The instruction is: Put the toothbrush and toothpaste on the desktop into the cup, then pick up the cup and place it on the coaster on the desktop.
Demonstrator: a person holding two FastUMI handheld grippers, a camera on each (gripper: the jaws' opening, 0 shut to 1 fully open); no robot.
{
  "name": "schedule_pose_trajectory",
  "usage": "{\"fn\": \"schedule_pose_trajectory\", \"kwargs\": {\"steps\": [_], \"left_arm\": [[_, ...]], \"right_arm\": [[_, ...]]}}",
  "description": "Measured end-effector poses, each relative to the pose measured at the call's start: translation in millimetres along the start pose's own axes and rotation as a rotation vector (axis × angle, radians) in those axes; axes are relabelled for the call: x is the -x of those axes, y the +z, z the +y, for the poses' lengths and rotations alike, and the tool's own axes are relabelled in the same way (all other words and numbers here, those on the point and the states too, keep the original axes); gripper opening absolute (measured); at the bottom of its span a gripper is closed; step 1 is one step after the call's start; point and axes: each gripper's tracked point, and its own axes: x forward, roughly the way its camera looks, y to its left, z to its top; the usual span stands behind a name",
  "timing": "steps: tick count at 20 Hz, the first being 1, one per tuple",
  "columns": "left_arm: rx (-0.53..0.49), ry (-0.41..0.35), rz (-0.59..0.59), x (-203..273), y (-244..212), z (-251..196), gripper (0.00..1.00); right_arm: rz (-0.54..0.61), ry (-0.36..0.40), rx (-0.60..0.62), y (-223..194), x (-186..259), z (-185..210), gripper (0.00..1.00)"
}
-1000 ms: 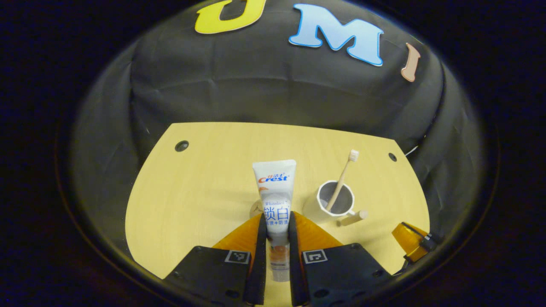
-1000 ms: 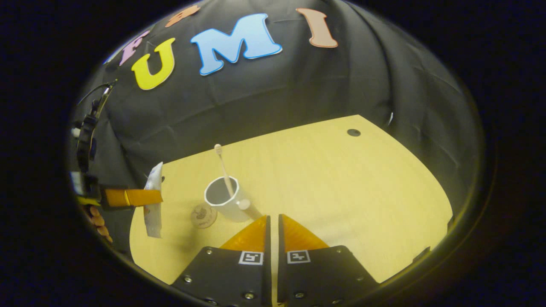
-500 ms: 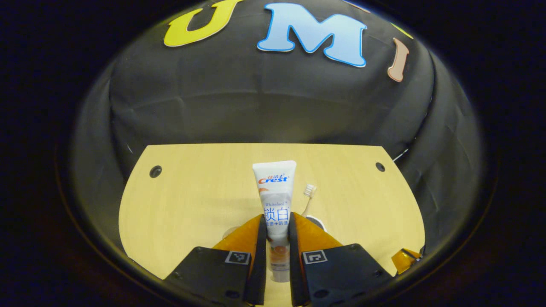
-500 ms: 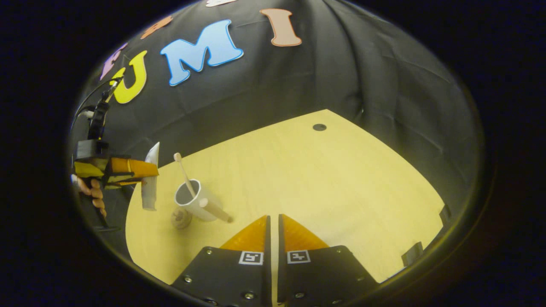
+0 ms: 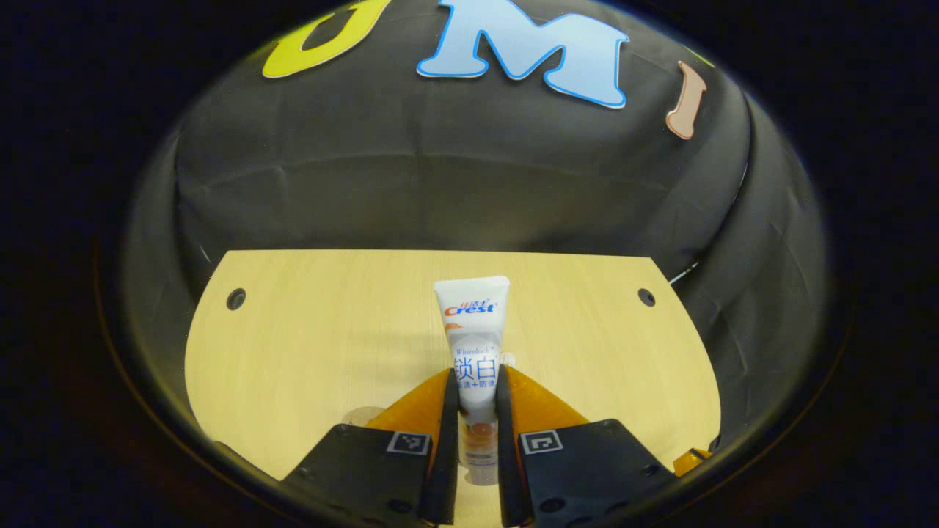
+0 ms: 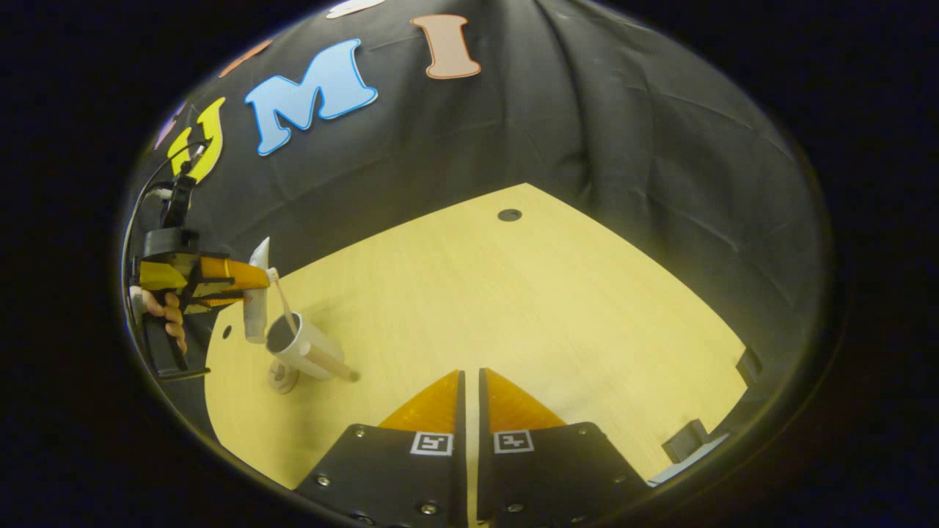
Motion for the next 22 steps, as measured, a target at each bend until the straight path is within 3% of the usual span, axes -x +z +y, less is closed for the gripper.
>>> {"fn": "schedule_pose_trajectory", "kwargs": {"steps": [8, 9, 10, 17, 18, 20, 22], "left_arm": [[0.016, 0.044, -0.113, -12, 4, 5, 0.31], [0.009, 0.055, -0.142, -13, 6, 5, 0.26], [0.000, 0.069, -0.162, -14, 5, 5, 0.31], [-0.037, 0.114, -0.248, -15, -12, 1, 0.35], [-0.050, 0.123, -0.263, -16, -13, 1, 0.31], [-0.071, 0.136, -0.277, -15, -16, 0, 0.39], [-0.070, 0.134, -0.272, -14, -23, -2, 0.40]], "right_arm": [[0.022, -0.034, -0.013, -9, 5, -25, 0.06], [0.026, -0.036, -0.012, -9, 5, -26, 0.06], [0.031, -0.038, -0.008, -11, 5, -27, 0.06], [0.057, -0.043, 0.038, -11, 14, -27, 0.06], [0.060, -0.042, 0.048, -11, 16, -26, 0.06], [0.066, -0.039, 0.068, -12, 18, -25, 0.06], [0.065, -0.033, 0.088, -13, 21, -23, 0.06]]}}
